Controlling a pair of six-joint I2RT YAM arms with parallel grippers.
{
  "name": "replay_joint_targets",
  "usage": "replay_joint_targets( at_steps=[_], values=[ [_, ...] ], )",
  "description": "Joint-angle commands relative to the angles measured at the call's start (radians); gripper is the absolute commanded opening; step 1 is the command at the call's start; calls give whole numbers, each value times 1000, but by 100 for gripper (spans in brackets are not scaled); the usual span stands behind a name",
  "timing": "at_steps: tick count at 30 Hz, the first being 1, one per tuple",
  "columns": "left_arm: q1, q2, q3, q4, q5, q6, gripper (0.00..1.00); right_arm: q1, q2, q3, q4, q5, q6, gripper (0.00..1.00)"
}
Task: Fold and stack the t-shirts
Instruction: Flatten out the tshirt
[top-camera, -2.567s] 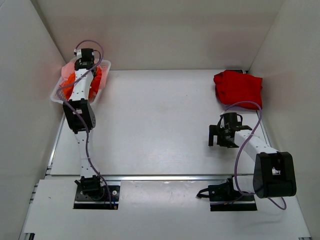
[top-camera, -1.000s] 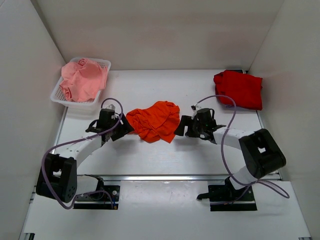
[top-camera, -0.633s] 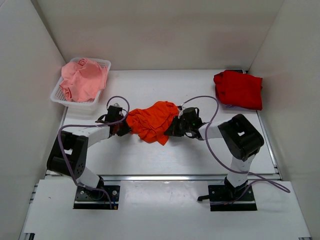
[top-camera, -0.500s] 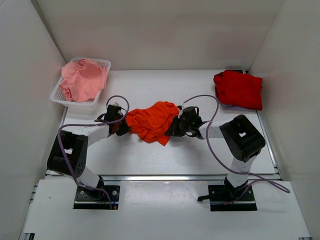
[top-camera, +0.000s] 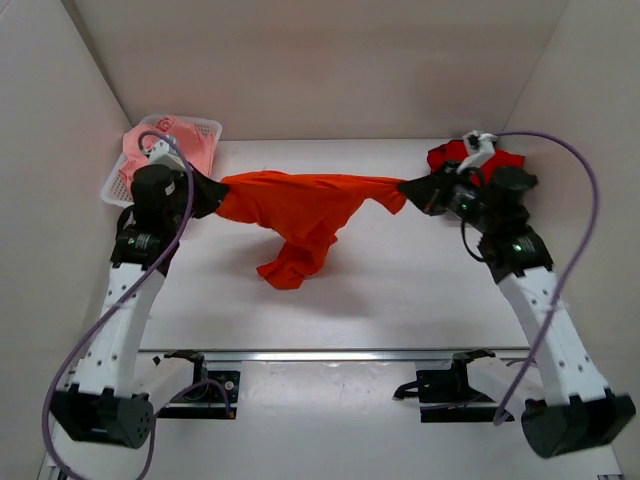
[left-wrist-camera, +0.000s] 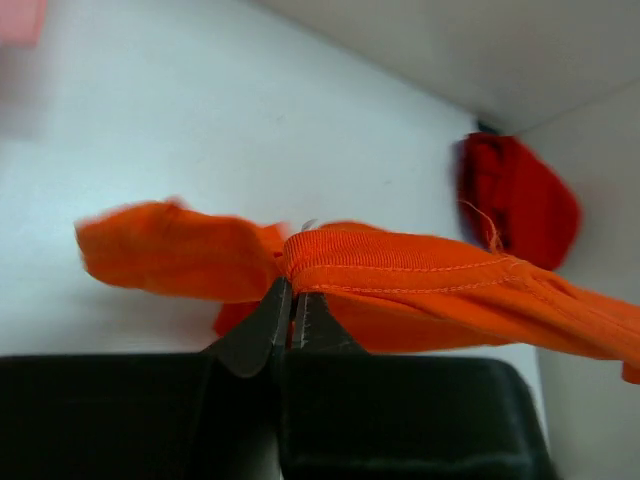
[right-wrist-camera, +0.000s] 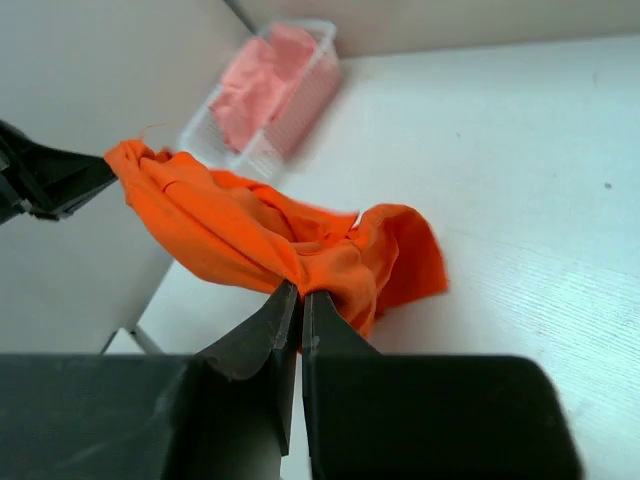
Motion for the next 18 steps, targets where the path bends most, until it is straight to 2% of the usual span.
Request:
replay_joint_targets(
  at_steps=[1,4,9,14,18],
  values=[
    [23,-112,94,-124,-38,36,0,-136,-161,20,-150,-63,-32,0],
    [3,-181,161,-121,-22,38,0,-273,-247,32,-167,-127,-18,0],
    [-22,-279,249,-93,-51,26,0,-475,-342,145,-210,-266,-19,0],
    [-52,-279,380,-96,-62,50,0,-410,-335,294,-227,-157,-22,0],
    [-68,-268,378,-44,-10,50,0,-447,-289,423,-271,-143,-59,0]
  ],
)
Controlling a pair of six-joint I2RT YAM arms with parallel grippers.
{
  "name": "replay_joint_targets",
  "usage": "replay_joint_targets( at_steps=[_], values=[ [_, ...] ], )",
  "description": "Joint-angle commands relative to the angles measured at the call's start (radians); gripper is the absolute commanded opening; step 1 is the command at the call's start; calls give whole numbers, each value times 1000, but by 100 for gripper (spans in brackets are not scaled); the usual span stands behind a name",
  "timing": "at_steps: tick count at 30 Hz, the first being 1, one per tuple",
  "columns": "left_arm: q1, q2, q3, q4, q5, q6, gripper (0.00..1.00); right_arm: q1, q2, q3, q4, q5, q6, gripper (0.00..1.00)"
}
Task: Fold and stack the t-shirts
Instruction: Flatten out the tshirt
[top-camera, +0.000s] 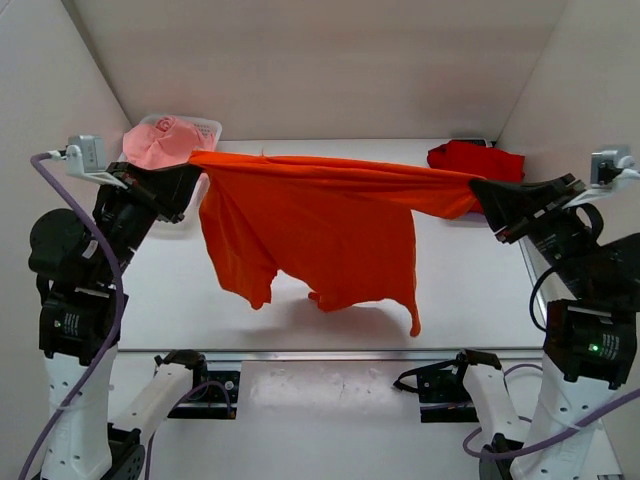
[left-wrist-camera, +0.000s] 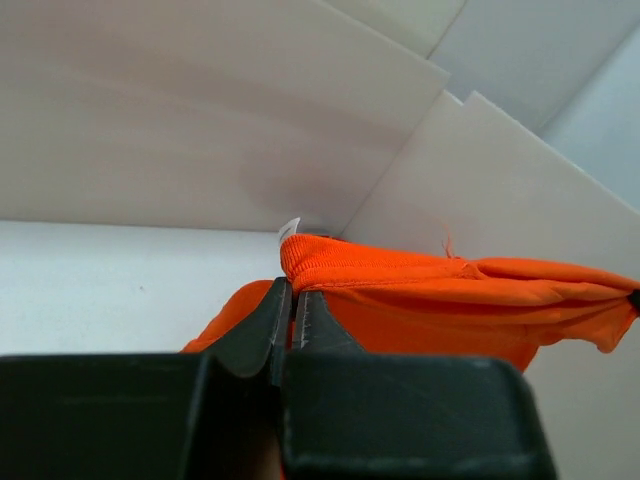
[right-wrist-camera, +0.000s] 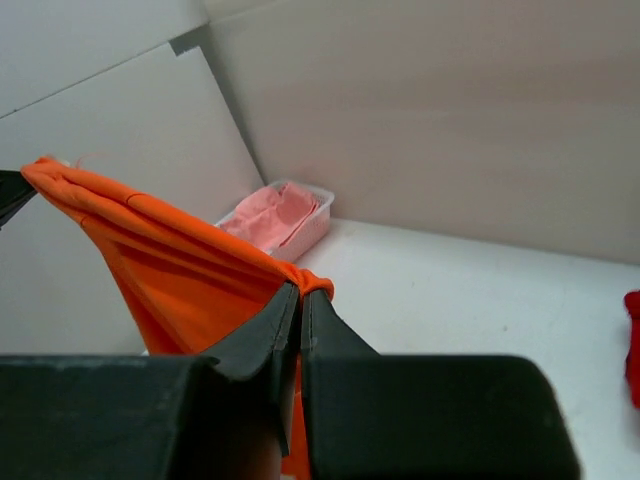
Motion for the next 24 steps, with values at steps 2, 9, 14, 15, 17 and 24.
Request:
replay_joint_targets(
  at_steps=[2,9,14,15,17,24],
  values=[
    [11,11,-51,86,-72,-3,0,-30,61,56,-25,95,-46,0],
    [31,29,-204,196,34,-93,0,-35,143,45,15,11,-31,0],
    [-15,199,-272,264,-96,-24,0,66,438,91,96,64,-74,0],
    [-17,262,-270,270,-137,0,0,77,542,166,83,89,-92,0],
    [-15,397,-244,296,-199,43,0,99,722,299,61,130,-129,0],
    [69,747,-75,235,-69,63,70,159,1214,841,-216,452,-232,56]
  ],
)
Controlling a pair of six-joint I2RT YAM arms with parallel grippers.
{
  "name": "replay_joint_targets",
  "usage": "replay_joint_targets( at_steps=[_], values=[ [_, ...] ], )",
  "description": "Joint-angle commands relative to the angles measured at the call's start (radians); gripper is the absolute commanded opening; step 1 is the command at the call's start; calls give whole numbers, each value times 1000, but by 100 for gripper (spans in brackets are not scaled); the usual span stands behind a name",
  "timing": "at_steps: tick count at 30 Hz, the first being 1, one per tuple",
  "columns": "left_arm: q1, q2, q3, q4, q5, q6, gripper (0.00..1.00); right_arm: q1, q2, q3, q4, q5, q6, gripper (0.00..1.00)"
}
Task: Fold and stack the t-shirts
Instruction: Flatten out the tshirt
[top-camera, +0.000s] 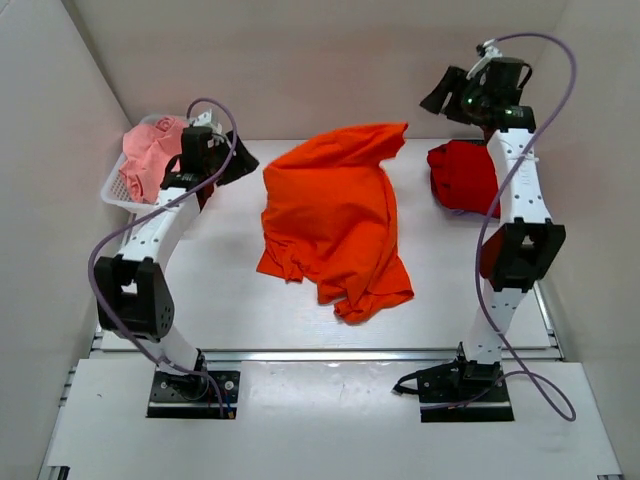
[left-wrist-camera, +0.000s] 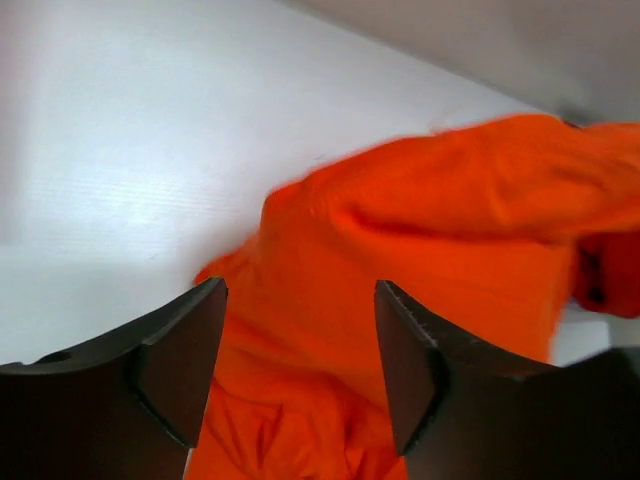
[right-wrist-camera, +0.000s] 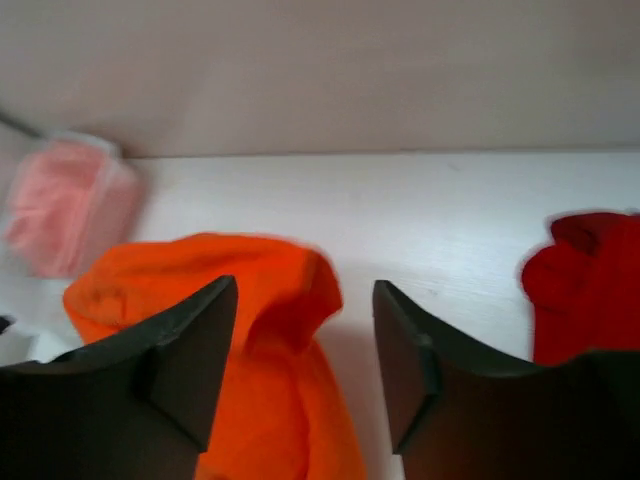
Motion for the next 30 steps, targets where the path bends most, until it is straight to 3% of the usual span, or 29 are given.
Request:
replay_joint_targets(
  at_steps=[1,4,6,9,14,22,27,28,30],
  values=[
    [55,-24,-32,-19,13,25,73,21,-11,100,-136,210,-87,62],
    [40,-110,-184,-28,-3,37,75,63,-154,-200,-34,304,-126,69],
    [21,-152,-285,-90,20,50,74,72,-316,-482,77,298,-95,68],
    [-26,-175,-423,-127,33,59,74,102,-482,-767,154,262,-52,66],
    [-77,-173,-612,-78,54,11,76,198,-671,-1120,166,299,-20,66],
    [-138,-35,-625,-29,-30,-32,81,308,-922,-1463,197,264,87,68],
    [-155,50,-601,32,-56,-75,83,431,-923,-1590,229,265,156,71],
    [-167,78,-591,40,-65,-79,80,446,-920,-1615,255,267,166,72],
    [-180,126,-550,44,-62,-76,67,518,-910,-1655,289,276,216,73]
  ],
)
